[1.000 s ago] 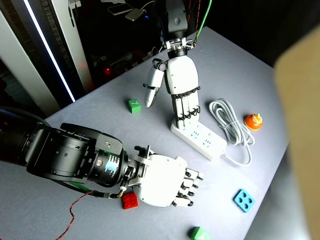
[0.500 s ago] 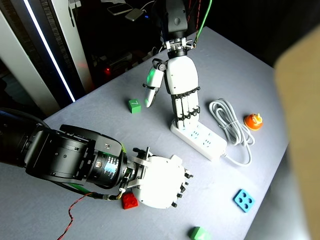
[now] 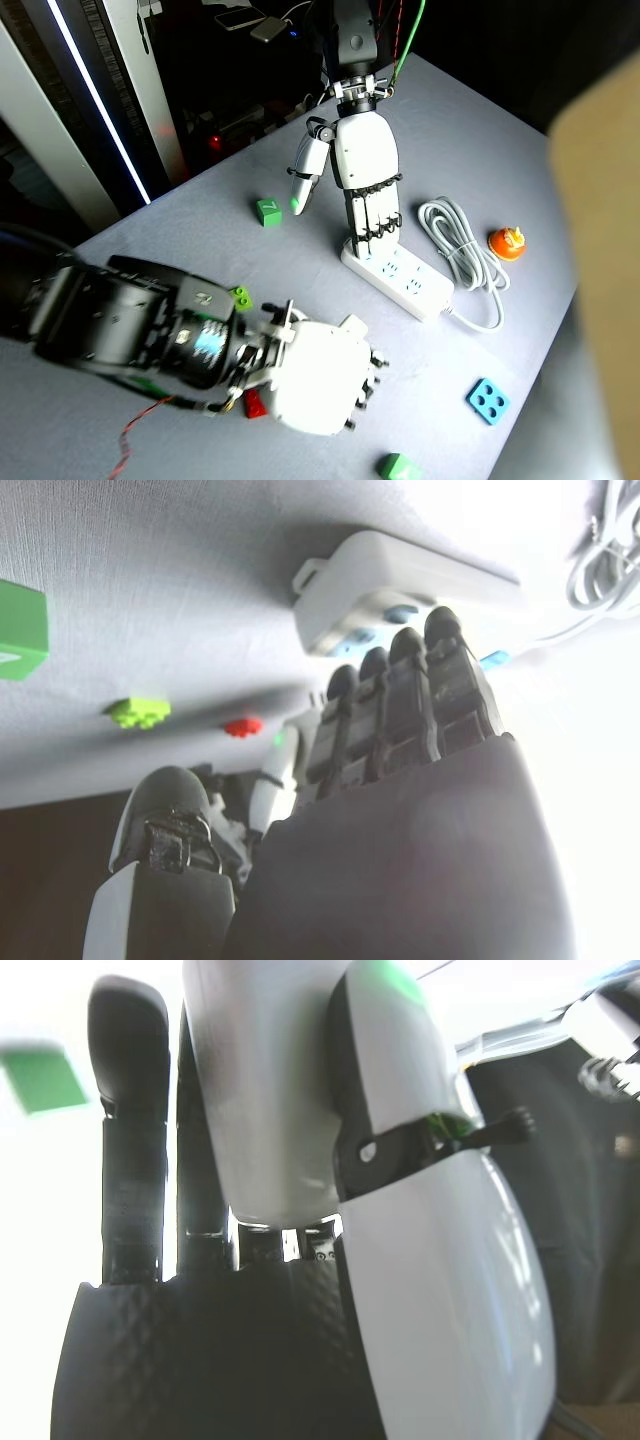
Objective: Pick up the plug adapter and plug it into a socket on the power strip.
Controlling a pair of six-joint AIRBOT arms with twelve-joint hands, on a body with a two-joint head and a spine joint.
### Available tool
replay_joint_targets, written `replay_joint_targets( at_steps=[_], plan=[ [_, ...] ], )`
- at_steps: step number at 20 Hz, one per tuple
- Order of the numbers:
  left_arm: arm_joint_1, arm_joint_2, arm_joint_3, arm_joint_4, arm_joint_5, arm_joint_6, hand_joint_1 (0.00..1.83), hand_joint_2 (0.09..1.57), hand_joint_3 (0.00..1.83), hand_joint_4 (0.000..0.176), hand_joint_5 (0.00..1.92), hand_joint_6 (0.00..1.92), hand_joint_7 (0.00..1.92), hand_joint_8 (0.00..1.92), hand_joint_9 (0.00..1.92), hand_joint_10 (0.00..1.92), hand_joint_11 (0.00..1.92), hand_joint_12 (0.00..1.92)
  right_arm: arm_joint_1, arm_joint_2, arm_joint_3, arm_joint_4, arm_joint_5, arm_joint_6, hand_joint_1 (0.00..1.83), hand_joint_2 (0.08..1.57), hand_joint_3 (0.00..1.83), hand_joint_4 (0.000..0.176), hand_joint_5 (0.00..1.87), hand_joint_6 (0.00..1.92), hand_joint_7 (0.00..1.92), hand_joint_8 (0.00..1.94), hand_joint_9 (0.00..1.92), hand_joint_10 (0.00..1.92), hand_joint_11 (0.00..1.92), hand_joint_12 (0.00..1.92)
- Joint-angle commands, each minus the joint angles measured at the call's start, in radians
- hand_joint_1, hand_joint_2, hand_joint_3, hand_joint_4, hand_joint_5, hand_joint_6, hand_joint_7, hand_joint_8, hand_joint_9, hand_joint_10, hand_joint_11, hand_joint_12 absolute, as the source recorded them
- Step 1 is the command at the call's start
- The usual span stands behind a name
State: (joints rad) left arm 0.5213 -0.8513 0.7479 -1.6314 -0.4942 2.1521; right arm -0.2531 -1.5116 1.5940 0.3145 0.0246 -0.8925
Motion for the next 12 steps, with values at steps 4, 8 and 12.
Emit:
replay_joint_targets(
  at_steps=[4, 8, 12],
  plan=[
    [-0.003, 0.009, -0.006, 0.033, -0.019, -0.002, 0.0, 1.25, 0.0, 0.0, 0.04, 0.01, 0.01, 0.0, 0.0, 0.0, 0.0, 0.0, 0.029, 0.018, -0.016, 0.0, 0.141, -0.12, 1.38, 1.14, 0.0, 0.0, 0.85, 0.86, 0.89, 1.19, 0.96, 1.37, 0.93, 1.37],
    [0.006, 0.015, -0.009, 0.033, -0.014, -0.002, 0.0, 1.26, 0.0, 0.0, 0.02, 0.0, 0.0, 0.0, 0.0, 0.0, 0.0, 0.0, 0.056, 0.021, -0.017, 0.023, 0.137, -0.138, 1.37, 1.16, 0.0, 0.0, 0.83, 0.87, 0.86, 1.25, 0.91, 1.44, 0.89, 1.44],
    [0.016, 0.016, -0.017, 0.033, -0.005, -0.002, 0.0, 1.26, 0.0, 0.0, 0.01, 0.0, 0.0, 0.0, 0.0, 0.0, 0.0, 0.0, 0.118, -0.005, 0.001, 0.07, 0.063, -0.123, 1.37, 1.15, 0.0, 0.0, 0.86, 0.84, 0.88, 1.21, 0.92, 1.43, 0.9, 1.45]
  ],
)
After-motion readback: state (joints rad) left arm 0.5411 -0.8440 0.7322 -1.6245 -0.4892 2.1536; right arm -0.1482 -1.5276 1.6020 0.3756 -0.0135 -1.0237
